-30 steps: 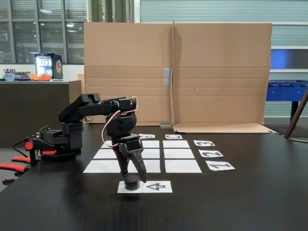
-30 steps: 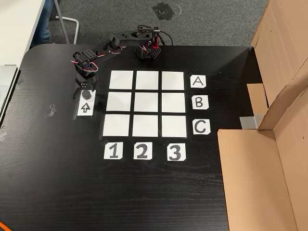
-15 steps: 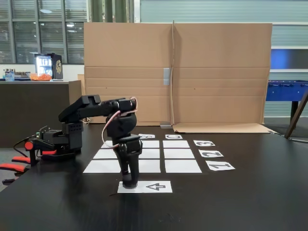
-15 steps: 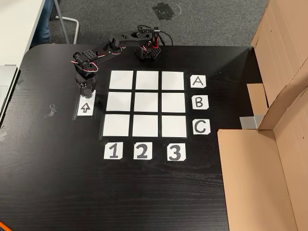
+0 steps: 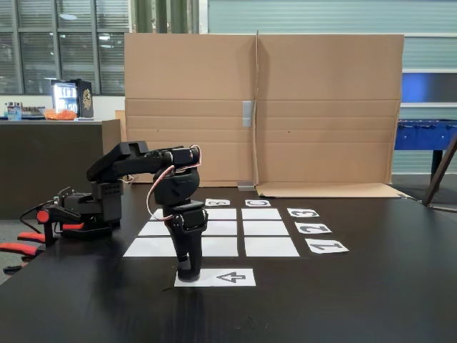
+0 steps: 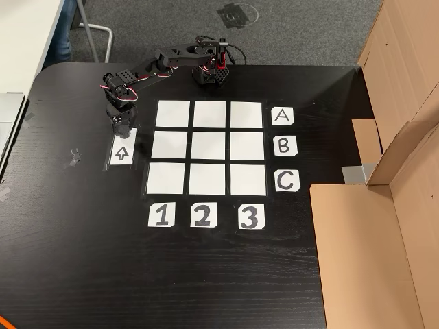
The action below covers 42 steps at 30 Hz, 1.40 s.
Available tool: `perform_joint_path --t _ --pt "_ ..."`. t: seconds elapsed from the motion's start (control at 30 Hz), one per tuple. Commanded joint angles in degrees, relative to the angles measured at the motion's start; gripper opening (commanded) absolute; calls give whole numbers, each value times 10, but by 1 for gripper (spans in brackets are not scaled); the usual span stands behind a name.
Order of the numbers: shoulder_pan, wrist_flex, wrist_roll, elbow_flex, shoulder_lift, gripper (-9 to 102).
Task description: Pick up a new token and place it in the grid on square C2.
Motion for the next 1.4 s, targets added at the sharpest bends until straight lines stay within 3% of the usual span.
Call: perform_joint_path --t 0.0,0.63,1.37 --pt "6 5 -9 -11 58 -1" --pt "-71 15 -23 66 204 -1" --pt "-276 10 36 140 287 -1"
